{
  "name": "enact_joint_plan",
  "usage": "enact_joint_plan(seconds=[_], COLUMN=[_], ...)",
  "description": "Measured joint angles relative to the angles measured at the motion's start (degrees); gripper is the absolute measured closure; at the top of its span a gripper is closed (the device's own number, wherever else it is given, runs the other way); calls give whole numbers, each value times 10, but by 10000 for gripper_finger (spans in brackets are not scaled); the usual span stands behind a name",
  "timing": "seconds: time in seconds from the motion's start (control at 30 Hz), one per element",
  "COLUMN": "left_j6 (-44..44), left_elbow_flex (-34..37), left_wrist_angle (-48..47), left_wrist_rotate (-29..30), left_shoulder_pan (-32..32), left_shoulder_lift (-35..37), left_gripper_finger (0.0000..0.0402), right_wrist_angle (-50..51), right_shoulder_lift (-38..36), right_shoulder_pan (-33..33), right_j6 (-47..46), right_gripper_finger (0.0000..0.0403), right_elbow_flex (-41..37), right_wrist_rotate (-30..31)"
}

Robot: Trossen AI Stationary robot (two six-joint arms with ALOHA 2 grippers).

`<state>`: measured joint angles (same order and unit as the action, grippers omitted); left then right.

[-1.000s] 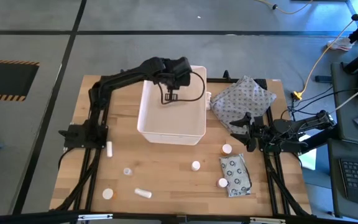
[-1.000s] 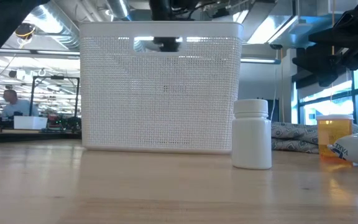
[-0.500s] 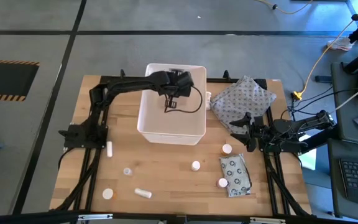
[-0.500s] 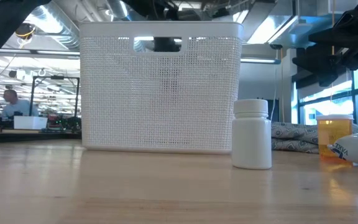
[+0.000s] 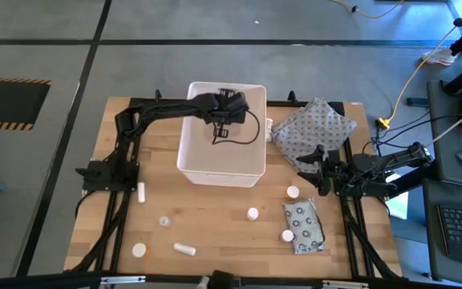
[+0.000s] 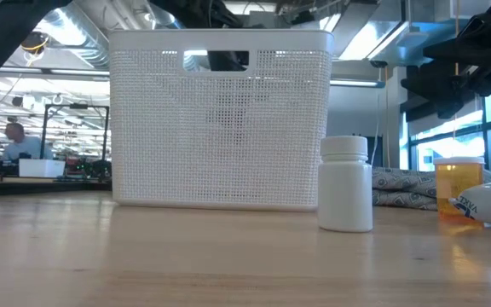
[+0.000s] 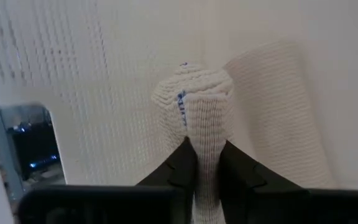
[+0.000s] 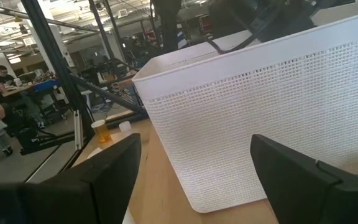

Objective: Pick & place medical supplies in basket/bin
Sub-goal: Put the white bandage into the white bin, then put the top orange pill bottle into the white bin

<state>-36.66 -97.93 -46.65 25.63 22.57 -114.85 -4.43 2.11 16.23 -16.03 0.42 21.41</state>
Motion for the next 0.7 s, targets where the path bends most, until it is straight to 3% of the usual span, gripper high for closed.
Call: enact_joint_plan(seconds=[0.3,0.7], left_j6=[12,-25], left_elbow_flex=[0,-3], left_wrist_angle=[-1,-6], left_wrist_rotate=[0,52], left_shoulder_pan=[4,-2], left_shoulder_lift=[0,0], left_gripper_finger=[275,249], right_wrist_angle=[0,0], right_shoulder_lift=[0,0], right_shoulder_pan=[0,0], right_j6=[0,0], right_gripper_finger=[98,98], right_elbow_flex=[0,0], right_wrist_rotate=[0,0])
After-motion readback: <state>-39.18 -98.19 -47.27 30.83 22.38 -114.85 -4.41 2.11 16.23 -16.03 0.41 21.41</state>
